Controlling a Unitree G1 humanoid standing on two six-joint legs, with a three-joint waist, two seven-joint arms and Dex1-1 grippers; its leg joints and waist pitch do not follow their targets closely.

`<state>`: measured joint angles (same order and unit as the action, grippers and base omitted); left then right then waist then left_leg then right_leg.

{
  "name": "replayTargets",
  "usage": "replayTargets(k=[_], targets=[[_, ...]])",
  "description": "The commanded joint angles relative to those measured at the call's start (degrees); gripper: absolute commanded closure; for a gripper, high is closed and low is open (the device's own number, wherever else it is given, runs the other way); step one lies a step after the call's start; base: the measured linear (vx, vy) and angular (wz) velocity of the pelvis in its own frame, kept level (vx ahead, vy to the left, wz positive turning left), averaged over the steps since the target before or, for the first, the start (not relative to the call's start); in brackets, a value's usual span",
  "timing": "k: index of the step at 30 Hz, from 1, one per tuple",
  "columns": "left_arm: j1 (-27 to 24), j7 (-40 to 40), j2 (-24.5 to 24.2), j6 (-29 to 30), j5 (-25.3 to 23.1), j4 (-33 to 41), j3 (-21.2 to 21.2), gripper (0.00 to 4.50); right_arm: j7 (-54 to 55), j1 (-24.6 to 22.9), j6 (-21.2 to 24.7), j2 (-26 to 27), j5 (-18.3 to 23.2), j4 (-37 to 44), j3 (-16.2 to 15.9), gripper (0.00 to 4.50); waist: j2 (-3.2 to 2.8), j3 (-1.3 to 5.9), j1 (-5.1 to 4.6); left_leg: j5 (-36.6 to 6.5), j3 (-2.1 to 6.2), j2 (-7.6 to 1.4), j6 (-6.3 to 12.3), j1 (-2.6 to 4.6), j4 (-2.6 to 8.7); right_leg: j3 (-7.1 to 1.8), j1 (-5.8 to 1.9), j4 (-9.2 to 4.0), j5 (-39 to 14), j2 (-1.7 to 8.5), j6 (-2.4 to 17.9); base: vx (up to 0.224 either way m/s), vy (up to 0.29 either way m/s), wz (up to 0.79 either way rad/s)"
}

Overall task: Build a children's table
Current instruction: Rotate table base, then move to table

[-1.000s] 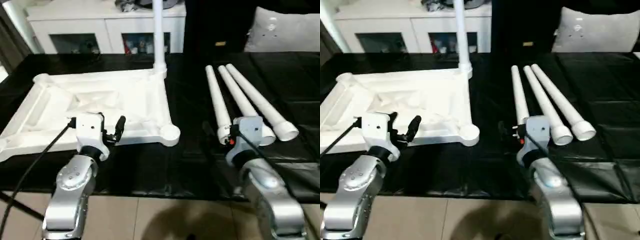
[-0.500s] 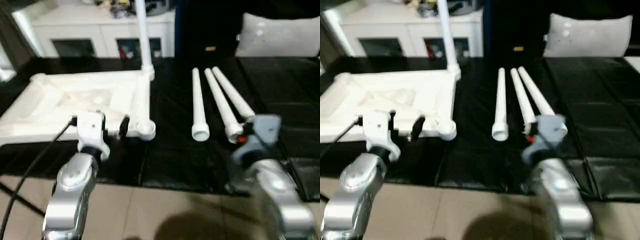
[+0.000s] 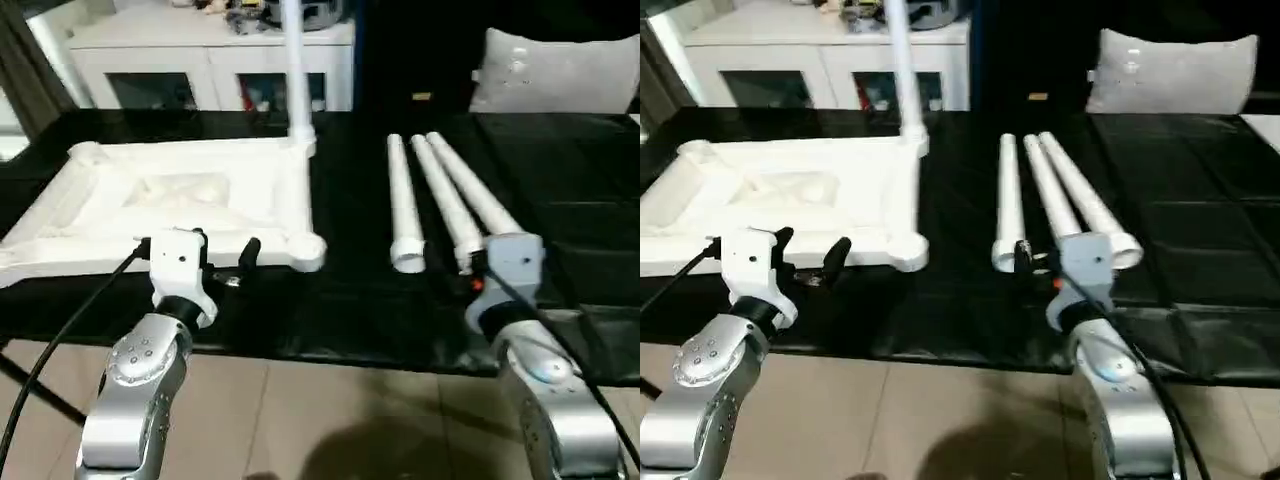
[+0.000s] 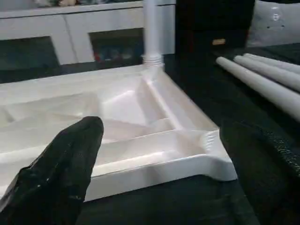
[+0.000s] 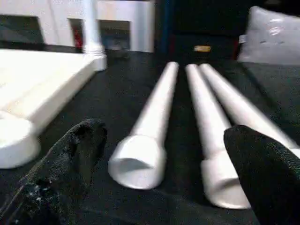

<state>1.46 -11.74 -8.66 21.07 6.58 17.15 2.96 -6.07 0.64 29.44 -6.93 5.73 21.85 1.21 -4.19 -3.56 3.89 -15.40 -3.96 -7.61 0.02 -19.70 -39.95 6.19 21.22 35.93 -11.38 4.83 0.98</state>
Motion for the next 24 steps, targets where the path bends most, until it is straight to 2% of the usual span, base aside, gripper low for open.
replayTargets(k=[1,2,3,4,5,6,7,8,9,10,11,12,13,14,15,16,17,18,19,20,21,22,23,24], targets=[[-0.3,0.1,-1.0,0.9,0.1,0.8,0.6,0.03,-1.1,0.2,1.8,1.2,3.1,1.2,-0.1,0.00,0.60,2.22,1.11,-2.2,1.06,-2.52,3.14,-1.58,3.05,-7.72,-2.58,-10.18,-39.7,10.77,10.4,-0.011,0.204,-0.01],[-0.2,0.7,-1.0,1.7,0.0,0.9,0.9,0.03,-1.7,-0.1,2.7,1.1,3.8,1.8,0.2,0.00,0.25,1.94,0.76,-4.5,0.87,-2.88,4.02,-0.76,5.36,-6.23,-1.64,-9.25,-37.4,8.17,10.7,-0.017,0.247,0.14],[0.1,1.0,-0.9,2.3,0.2,0.8,1.2,0.03,-0.8,-0.2,2.1,1.2,3.1,1.8,0.5,0.00,-2.24,3.04,-2.63,-11.6,1.80,-3.98,5.16,2.10,10.19,-1.87,0.65,-1.87,-17.5,-1.17,8.3,0.003,0.273,0.12],[0.4,0.9,-0.9,2.3,0.4,0.7,1.4,0.03,-0.3,-0.1,1.6,1.4,2.8,1.7,0.7,0.00,-2.78,3.37,-2.78,-11.3,2.45,-4.71,5.97,2.38,10.89,-1.52,1.06,0.47,-10.3,-1.81,7.3,0.003,0.273,0.12],[0.5,0.7,-1.0,2.2,0.4,0.6,1.4,0.03,-0.2,0.0,1.4,1.5,2.9,1.6,0.8,0.00,-2.94,3.70,-2.51,-9.7,2.40,-5.68,6.04,1.91,11.38,-1.38,1.80,2.04,-2.4,-1.85,4.8,0.001,0.264,0.14],[0.6,0.6,-1.1,2.0,0.3,0.5,1.3,0.03,0.0,0.0,1.5,1.6,2.7,1.7,0.8,0.00,-3.05,3.27,-2.36,-9.3,2.60,-6.13,5.06,0.96,11.81,-1.73,1.53,1.97,-1.0,-1.41,4.0,-0.021,0.228,0.13],[0.7,0.4,-1.3,1.8,0.1,0.5,1.1,0.03,0.3,0.1,1.6,1.6,2.5,1.8,0.8,0.00,-2.44,3.40,-2.47,-10.3,3.02,-5.49,1.98,0.92,11.20,-2.39,0.81,0.64,1.1,-0.02,3.6,-0.021,0.228,0.13],[0.7,0.3,-1.4,1.7,0.0,0.4,1.0,0.03,0.4,0.1,1.7,1.7,2.3,1.8,0.9,0.00,-1.95,3.67,-2.43,-10.6,3.29,-4.90,-0.65,1.00,10.44,-3.20,0.41,-0.52,2.4,0.83,3.6,-0.017,0.168,0.06],[0.9,0.1,-1.4,1.4,0.1,0.1,1.0,0.03,1.2,0.4,3.6,3.1,3.7,2.2,2.1,0.00,-1.79,3.88,-2.00,-14.7,1.64,-3.09,-5.83,0.72,9.74,-4.71,0.21,-2.39,2.0,2.46,4.6,-0.015,0.117,0.06],[1.0,0.0,-1.4,1.1,0.4,-0.1,1.1,0.03,1.4,0.5,4.7,4.0,4.9,2.5,2.9,0.00,-1.32,3.73,-2.77,-19.6,2.17,-2.87,-7.98,-1.00,10.00,-5.73,-1.74,-2.79,-1.5,3.82,5.4,-0.015,0.117,0.06],[1.1,0.0,-1.2,1.0,0.7,-0.3,1.2,0.03,1.4,0.4,4.5,4.5,5.5,2.7,3.2,0.00,-1.34,3.40,-2.75,-23.8,1.92,-2.98,-8.91,-0.79,10.11,-6.08,-1.08,-3.66,-6.3,4.15,5.4,-0.028,0.072,0.01],[1.1,0.0,-1.1,0.9,0.7,-0.3,1.3,0.03,1.5,0.4,4.4,4.5,5.6,2.7,3.3,0.00,-1.32,3.13,-2.99,-26.9,1.87,-3.01,-9.09,-0.90,10.22,-6.35,-1.05,-4.20,-11.2,4.44,4.9,0.000,0.000,0.00],[1.4,0.0,-0.9,0.8,1.0,-0.4,1.4,0.03,1.0,0.2,4.6,3.9,5.2,2.6,2.6,0.00,-1.51,2.99,-3.07,-28.4,1.87,-3.02,-9.00,-0.85,10.21,-6.46,-0.95,-4.46,-13.9,4.60,4.6,0.000,0.000,0.00],[1.6,0.1,-0.8,0.8,1.1,-0.5,1.4,0.03,0.3,0.0,4.7,3.5,5.4,2.6,1.9,0.00,-1.25,2.66,-3.25,-33.1,1.79,-2.98,-8.45,-0.29,10.30,-6.56,-0.84,-5.26,-22.0,4.82,3.3,0.000,0.000,0.00],[1.7,0.1,-0.7,0.8,1.1,-0.5,1.4,0.03,0.1,-0.1,4.6,3.4,5.3,2.6,1.7,0.00,-1.17,2.53,-3.33,-35.2,1.76,-2.99,-8.00,0.10,10.29,-6.61,-0.67,-5.59,-25.8,4.81,2.7,0.000,0.000,0.00],[1.8,0.1,-0.7,0.8,1.1,-0.6,1.3,0.03,-0.3,-0.2,4.5,3.1,5.3,2.6,1.3,0.00,-1.01,2.27,-3.71,-38.3,1.66,-2.77,-6.80,0.72,10.27,-6.38,-0.61,-6.44,-33.4,4.72,1.6,0.000,0.000,0.00],[1.9,0.1,-0.7,0.9,1.1,-0.6,1.3,0.03,-0.4,-0.2,4.5,3.0,5.2,2.5,1.1,0.00,-0.89,1.93,-4.27,-40.4,1.30,-2.51,-5.52,1.56,10.07,-5.93,-0.22,-7.42,-39.2,4.32,0.7,0.000,0.000,0.00],[2.0,0.2,-0.7,1.0,1.1,-0.6,1.3,0.03,-0.5,-0.2,4.4,2.9,5.2,2.5,0.9,0.00,-0.72,1.85,-4.72,-41.1,1.13,-2.30,-4.81,2.00,9.92,-5.47,-0.31,-7.77,-41.7,3.95,0.3,0.000,0.000,0.00],[2.0,0.2,-0.7,1.0,1.1,-0.6,1.3,0.03,-0.5,-0.2,4.4,2.9,5.2,2.5,0.9,0.00,-0.73,1.89,-5.19,-40.0,0.92,-2.07,-3.56,1.97,9.84,-5.16,-1.02,-8.09,-43.4,3.91,0.0,0.000,0.000,0.00],[2.1,0.2,-0.6,1.1,1.1,-0.7,1.2,0.03,-0.7,0.0,4.4,2.8,5.4,2.3,0.9,0.00,-0.51,1.67,-5.79,-39.4,0.80,-2.12,-2.72,1.94,9.97,-4.86,-1.25,-8.34,-42.8,3.76,-0.1,0.000,0.000,0.00],[2.2,0.3,-0.6,1.2,1.1,-0.7,1.1,0.03,-1.2,0.3,4.4,2.6,5.5,2.0,0.9,0.00,-0.44,1.74,-6.31,-38.7,0.82,-2.19,-2.17,1.93,10.11,-4.61,-1.87,-8.34,-41.9,3.82,0.1,0.052,-0.029,-0.01],[2.2,0.3,-0.6,1.2,1.1,-0.7,1.1,0.03,-1.2,0.3,4.4,2.6,5.5,2.0,0.9,0.00,-0.64,1.92,-6.40,-37.6,0.89,-2.26,-1.93,1.68,10.26,-4.70,-2.38,-8.16,-40.9,4.01,0.6,0.052,-0.029,-0.01],[2.2,0.4,-0.5,1.3,1.1,-0.6,1.1,0.03,-1.9,0.5,4.4,2.2,5.5,1.7,0.8,0.00,-0.26,1.96,-6.76,-35.0,0.83,-2.31,-1.21,0.93,10.52,-4.84,-3.08,-8.16,-38.9,4.16,1.5,0.080,-0.019,-0.02],[2.1,0.4,-0.6,1.3,1.0,-0.5,1.1,0.03,-2.4,0.6,4.3,1.9,5.6,1.5,0.5,0.00,0.10,2.76,-6.90,-29.8,0.41,-2.13,0.12,0.45,10.30,-5.37,-4.11,-7.99,-35.4,4.46,3.5,0.086,-0.014,0.01]])
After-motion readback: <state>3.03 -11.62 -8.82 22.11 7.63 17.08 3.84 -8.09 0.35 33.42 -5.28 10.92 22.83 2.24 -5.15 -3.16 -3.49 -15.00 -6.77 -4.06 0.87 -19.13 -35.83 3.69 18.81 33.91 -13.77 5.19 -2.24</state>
